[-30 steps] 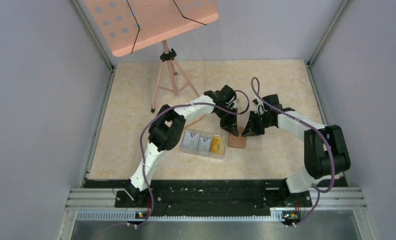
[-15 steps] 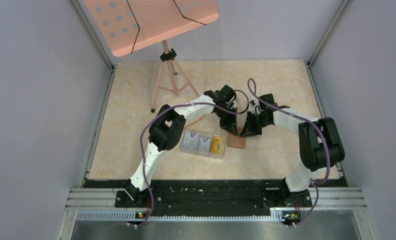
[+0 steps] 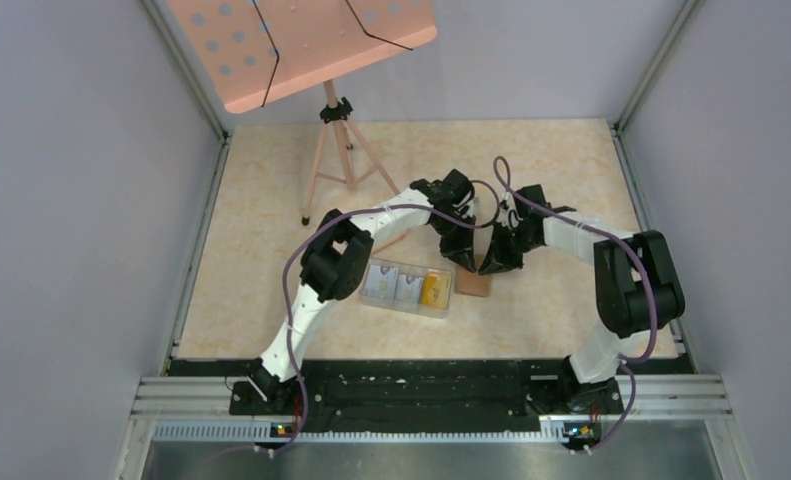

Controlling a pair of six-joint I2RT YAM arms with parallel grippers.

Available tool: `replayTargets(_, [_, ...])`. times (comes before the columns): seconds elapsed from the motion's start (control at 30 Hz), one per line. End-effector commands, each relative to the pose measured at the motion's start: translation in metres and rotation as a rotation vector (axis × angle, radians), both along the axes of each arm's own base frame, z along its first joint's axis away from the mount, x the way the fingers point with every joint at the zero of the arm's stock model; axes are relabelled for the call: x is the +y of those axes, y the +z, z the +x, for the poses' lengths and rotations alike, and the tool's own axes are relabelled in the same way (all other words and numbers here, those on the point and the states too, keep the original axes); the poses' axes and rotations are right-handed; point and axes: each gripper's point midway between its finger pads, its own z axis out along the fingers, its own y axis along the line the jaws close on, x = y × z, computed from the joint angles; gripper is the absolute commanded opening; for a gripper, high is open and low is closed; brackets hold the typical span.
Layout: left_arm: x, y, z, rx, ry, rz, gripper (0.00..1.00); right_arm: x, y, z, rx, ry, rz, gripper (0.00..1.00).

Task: Put the credit cards into the card holder
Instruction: Close the card holder at the center of the board.

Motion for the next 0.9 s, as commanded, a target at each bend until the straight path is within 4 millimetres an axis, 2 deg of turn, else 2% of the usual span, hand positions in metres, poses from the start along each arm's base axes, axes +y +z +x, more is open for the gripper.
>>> replayTargets(0.0, [0.004,-0.026,-0.020,0.023,-0.052,0.090,0.00,-0.040,-0.049,-0.029,0.137,-0.003,-0.259,0.00])
replayTargets(0.17, [0.007,-0.032,-0.027,0.037,-0.063,0.117,0.00,-0.044,-0.059,-0.042,0.198,0.021,-0.283,0.00])
replayTargets(0.23, [0.005,-0.029,-0.026,0.026,-0.067,0.105,0.00,-0.036,-0.054,-0.039,0.169,0.045,-0.231,0.00])
replayTargets(0.3, [0.002,-0.024,-0.023,0.007,-0.071,0.085,0.00,-0.025,-0.041,-0.029,0.109,0.061,-0.165,0.00])
replayTargets(0.43, [-0.002,-0.010,-0.017,-0.040,-0.071,0.054,0.00,-0.005,0.000,-0.004,-0.041,0.059,-0.052,0.00])
replayTargets(0.53, [-0.004,-0.006,-0.015,-0.051,-0.070,0.044,0.00,0.002,0.025,0.011,-0.125,0.051,-0.009,0.00])
replayTargets(0.6, [-0.004,-0.005,-0.014,-0.054,-0.067,0.041,0.00,0.003,0.033,0.018,-0.153,0.046,-0.005,0.00])
replayTargets(0.87, [-0.006,0.013,-0.008,-0.093,-0.057,0.013,0.00,0.000,0.024,0.015,-0.127,0.046,-0.027,0.00])
